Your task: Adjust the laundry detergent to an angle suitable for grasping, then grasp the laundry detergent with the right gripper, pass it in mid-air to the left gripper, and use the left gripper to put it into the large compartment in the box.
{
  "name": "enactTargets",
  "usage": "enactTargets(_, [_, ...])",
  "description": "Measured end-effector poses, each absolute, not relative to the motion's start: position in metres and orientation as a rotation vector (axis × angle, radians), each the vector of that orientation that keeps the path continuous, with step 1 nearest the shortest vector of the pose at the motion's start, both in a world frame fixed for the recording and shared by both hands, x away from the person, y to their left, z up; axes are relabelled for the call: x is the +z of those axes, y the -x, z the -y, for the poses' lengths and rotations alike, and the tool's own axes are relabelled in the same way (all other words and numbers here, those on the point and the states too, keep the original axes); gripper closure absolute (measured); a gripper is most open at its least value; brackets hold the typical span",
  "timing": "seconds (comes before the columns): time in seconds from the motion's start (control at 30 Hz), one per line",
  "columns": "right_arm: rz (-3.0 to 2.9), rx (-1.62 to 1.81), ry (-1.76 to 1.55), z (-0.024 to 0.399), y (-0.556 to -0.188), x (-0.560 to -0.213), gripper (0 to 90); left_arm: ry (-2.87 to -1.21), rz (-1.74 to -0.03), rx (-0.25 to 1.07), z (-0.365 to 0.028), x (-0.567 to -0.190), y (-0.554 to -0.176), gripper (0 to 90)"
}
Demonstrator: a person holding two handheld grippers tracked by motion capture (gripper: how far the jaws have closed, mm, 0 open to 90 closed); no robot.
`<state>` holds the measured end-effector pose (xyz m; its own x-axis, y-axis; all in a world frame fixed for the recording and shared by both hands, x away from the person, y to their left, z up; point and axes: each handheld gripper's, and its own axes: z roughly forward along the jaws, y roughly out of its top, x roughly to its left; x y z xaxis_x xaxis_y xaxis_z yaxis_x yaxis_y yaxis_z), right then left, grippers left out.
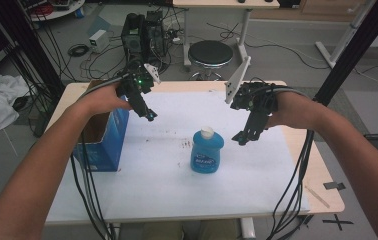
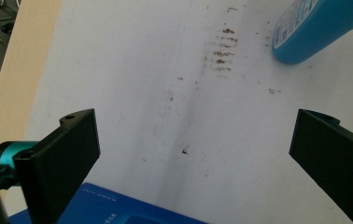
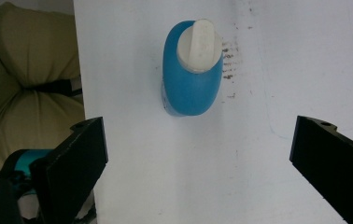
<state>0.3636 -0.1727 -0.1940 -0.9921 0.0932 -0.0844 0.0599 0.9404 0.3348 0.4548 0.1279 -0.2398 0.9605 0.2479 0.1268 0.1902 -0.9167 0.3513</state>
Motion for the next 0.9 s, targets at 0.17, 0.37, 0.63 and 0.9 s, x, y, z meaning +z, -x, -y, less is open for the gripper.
enactTargets(0.17, [-2.992, 0.517, -0.121, 0.173, -0.362, -0.192, 3.2, -2.755, -0.328, 0.245, -0.128, -0.239, -0.453, 1.7])
enactTargets(0.37, [-2.990, 0.514, -0.108, 0.174, -0.361, -0.192, 3.2, -2.760, -0.310, 0.249, -0.127, -0.238, -0.451, 1.7])
enactTargets(0.63, [-2.984, 0.514, -0.121, 0.178, -0.360, -0.192, 3.2, -2.764, -0.308, 0.245, -0.127, -0.239, -0.451, 1.7])
enactTargets(0.9, [-2.969, 0.571, -0.144, 0.186, -0.360, -0.196, 3.1, -2.763, -0.286, 0.235, -0.124, -0.243, -0.446, 1.7])
